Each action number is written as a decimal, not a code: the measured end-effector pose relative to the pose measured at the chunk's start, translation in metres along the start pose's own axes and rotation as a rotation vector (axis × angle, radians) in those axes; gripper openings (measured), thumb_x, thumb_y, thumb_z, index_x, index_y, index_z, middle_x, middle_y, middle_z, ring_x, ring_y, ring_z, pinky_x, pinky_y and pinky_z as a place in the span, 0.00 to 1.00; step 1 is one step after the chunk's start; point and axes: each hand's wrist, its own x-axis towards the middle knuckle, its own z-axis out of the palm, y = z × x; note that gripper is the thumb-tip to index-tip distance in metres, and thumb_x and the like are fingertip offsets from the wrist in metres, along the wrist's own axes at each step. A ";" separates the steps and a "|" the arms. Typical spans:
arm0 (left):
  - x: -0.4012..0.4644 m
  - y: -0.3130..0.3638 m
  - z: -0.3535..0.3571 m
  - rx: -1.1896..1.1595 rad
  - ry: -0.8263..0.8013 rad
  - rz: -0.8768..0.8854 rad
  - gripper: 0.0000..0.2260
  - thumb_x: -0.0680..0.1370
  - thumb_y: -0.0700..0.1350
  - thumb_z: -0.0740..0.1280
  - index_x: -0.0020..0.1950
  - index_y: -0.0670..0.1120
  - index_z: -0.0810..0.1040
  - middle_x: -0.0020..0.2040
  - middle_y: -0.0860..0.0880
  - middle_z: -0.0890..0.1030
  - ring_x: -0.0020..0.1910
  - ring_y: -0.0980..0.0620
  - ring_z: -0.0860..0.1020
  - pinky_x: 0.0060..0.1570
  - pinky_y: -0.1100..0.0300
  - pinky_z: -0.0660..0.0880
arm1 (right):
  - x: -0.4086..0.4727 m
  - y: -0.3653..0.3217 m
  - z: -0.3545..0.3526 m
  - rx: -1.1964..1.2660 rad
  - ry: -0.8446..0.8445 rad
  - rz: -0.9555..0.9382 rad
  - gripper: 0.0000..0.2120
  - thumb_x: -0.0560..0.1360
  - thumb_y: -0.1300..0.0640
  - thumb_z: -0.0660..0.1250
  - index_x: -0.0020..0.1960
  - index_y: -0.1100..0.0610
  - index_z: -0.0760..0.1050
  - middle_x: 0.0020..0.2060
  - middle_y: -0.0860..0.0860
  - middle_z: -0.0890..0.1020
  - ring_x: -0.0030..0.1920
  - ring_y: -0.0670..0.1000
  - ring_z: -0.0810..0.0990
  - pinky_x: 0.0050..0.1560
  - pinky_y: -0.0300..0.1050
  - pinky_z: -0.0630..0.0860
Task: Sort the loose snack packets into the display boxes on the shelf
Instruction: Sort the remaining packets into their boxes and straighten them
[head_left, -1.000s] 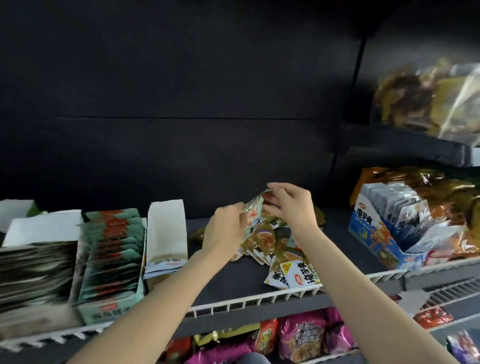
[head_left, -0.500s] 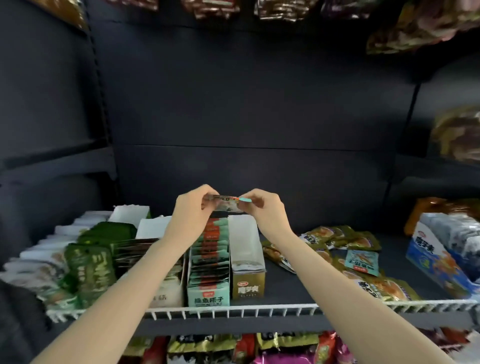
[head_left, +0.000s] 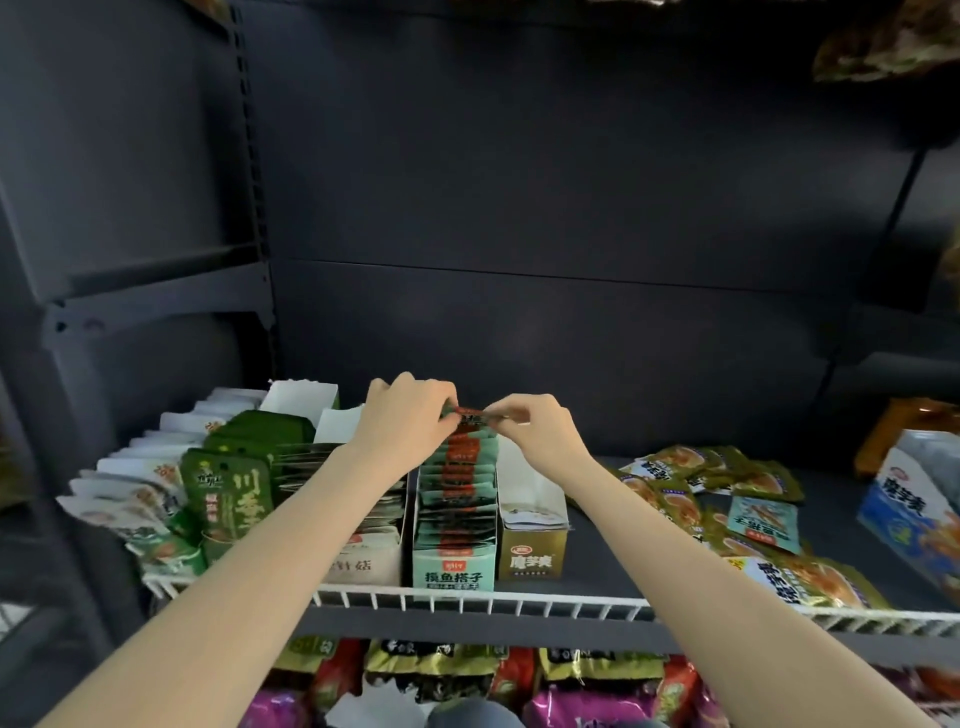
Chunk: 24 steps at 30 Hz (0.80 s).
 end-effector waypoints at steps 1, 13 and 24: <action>0.000 0.002 0.000 0.033 -0.015 0.000 0.10 0.80 0.52 0.59 0.57 0.53 0.75 0.50 0.53 0.80 0.55 0.49 0.72 0.51 0.53 0.63 | -0.001 0.002 -0.002 0.007 -0.007 -0.001 0.08 0.77 0.59 0.65 0.53 0.55 0.81 0.50 0.49 0.83 0.51 0.45 0.79 0.49 0.34 0.72; 0.014 0.126 0.047 -0.024 0.030 0.290 0.13 0.79 0.50 0.57 0.61 0.49 0.73 0.58 0.52 0.76 0.60 0.50 0.69 0.56 0.55 0.65 | -0.044 0.082 -0.079 -0.041 0.201 0.194 0.13 0.76 0.64 0.61 0.56 0.55 0.80 0.51 0.49 0.83 0.53 0.47 0.80 0.54 0.42 0.76; 0.044 0.208 0.176 -0.252 -0.532 0.172 0.30 0.77 0.55 0.64 0.75 0.46 0.58 0.72 0.45 0.65 0.70 0.44 0.65 0.65 0.50 0.67 | -0.075 0.222 -0.146 -0.459 0.072 0.685 0.34 0.74 0.61 0.66 0.75 0.55 0.54 0.68 0.61 0.66 0.69 0.61 0.64 0.64 0.52 0.69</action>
